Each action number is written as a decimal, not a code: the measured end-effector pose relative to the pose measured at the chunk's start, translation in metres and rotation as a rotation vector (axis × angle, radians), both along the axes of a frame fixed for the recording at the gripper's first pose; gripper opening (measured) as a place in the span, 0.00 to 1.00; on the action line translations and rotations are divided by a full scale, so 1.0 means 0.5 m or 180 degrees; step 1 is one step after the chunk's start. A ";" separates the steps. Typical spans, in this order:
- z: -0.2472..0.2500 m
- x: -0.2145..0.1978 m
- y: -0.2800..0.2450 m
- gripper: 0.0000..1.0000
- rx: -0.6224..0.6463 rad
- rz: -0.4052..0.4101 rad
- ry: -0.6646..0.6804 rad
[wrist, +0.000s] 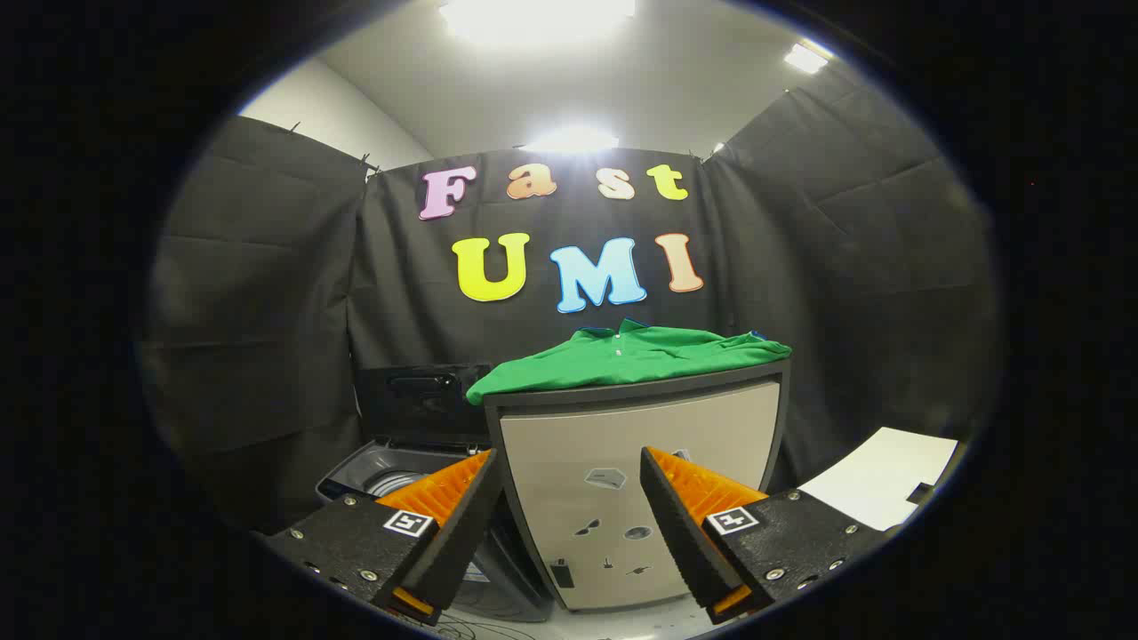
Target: Put the clothes into the washing machine and then close the washing machine lid.
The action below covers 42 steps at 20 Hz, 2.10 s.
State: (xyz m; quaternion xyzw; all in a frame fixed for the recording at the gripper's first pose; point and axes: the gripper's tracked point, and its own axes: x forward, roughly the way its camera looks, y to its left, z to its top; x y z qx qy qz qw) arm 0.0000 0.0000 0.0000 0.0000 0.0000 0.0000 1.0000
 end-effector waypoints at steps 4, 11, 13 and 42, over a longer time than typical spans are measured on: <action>-0.002 -0.004 0.006 0.96 -0.0062 0.0005 -0.0036; -0.013 -0.014 0.003 0.96 -0.0080 0.0009 -0.0019; -0.015 -0.016 0.005 0.96 -0.0100 0.0009 -0.0003; 0.272 0.159 -0.025 0.96 -0.0235 -0.0024 -0.0186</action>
